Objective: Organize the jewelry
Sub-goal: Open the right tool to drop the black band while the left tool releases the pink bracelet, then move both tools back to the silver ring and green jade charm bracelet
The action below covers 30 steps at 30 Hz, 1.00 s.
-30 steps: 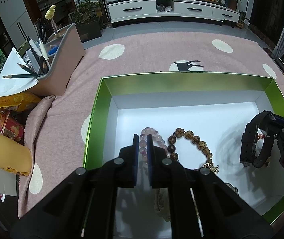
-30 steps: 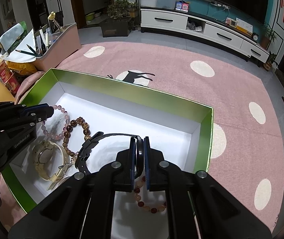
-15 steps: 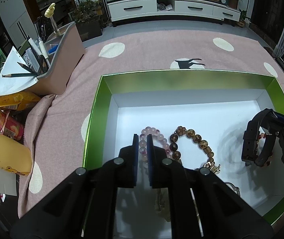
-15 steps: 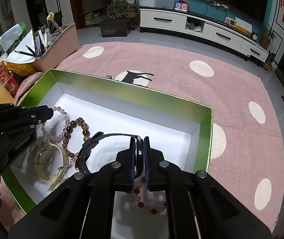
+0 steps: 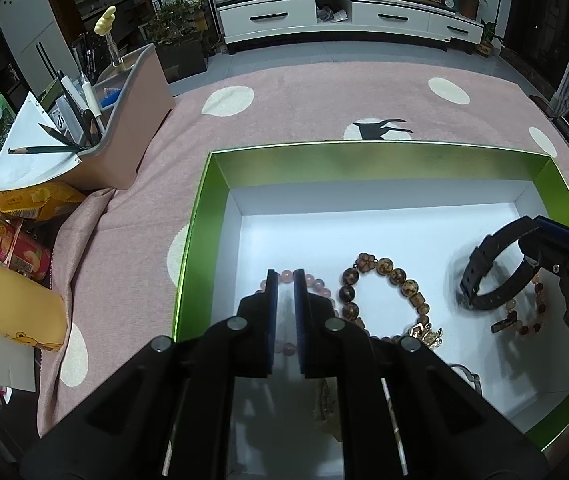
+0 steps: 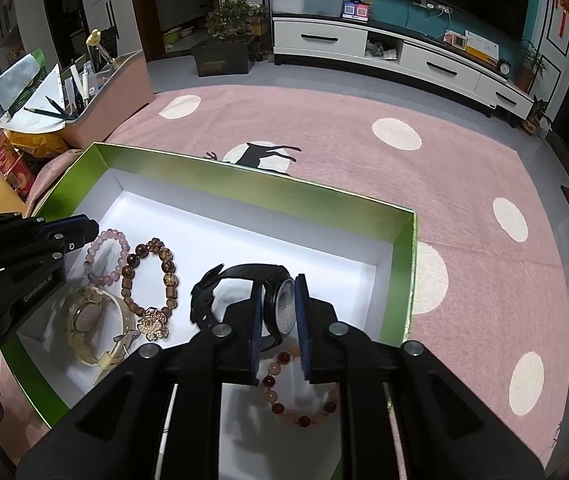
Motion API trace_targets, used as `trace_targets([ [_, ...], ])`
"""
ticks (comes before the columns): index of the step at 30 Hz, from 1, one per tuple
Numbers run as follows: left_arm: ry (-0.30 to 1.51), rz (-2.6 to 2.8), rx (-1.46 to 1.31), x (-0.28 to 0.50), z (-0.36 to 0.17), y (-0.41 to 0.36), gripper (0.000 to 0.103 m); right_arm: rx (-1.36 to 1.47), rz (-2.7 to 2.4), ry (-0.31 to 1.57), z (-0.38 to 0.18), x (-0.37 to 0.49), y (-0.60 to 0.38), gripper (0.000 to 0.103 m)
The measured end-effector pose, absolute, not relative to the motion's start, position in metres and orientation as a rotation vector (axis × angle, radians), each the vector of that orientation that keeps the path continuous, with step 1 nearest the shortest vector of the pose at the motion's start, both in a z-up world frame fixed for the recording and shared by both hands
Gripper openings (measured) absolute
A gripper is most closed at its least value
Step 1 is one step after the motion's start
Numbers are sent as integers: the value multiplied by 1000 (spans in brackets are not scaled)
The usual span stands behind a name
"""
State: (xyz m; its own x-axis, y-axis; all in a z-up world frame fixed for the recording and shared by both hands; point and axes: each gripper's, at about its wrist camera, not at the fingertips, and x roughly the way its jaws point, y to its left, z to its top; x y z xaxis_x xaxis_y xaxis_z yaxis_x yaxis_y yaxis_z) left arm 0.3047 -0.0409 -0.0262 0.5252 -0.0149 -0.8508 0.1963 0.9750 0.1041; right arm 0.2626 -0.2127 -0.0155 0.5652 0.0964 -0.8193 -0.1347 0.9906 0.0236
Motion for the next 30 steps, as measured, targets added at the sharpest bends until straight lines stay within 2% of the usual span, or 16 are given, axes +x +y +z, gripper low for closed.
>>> trace_targets([
  [14, 992, -135, 198, 298, -17, -47, 41, -27, 137, 927, -4, 255, -216, 18],
  [18, 983, -134, 198, 295, -13, -48, 57, -18, 127, 916, 0, 251, -218, 35],
  [21, 976, -129, 197, 292, -9, -49, 63, -16, 124, 908, 3, 246, -218, 40],
  [25, 964, -122, 194, 286, -2, -49, 75, -9, 121, 884, 11, 237, -220, 55],
  [28, 956, -123, 194, 279, 5, -50, 79, 3, 117, 864, 19, 227, -223, 62],
  [30, 948, -123, 195, 274, 9, -50, 84, 7, 117, 857, 23, 222, -224, 62],
])
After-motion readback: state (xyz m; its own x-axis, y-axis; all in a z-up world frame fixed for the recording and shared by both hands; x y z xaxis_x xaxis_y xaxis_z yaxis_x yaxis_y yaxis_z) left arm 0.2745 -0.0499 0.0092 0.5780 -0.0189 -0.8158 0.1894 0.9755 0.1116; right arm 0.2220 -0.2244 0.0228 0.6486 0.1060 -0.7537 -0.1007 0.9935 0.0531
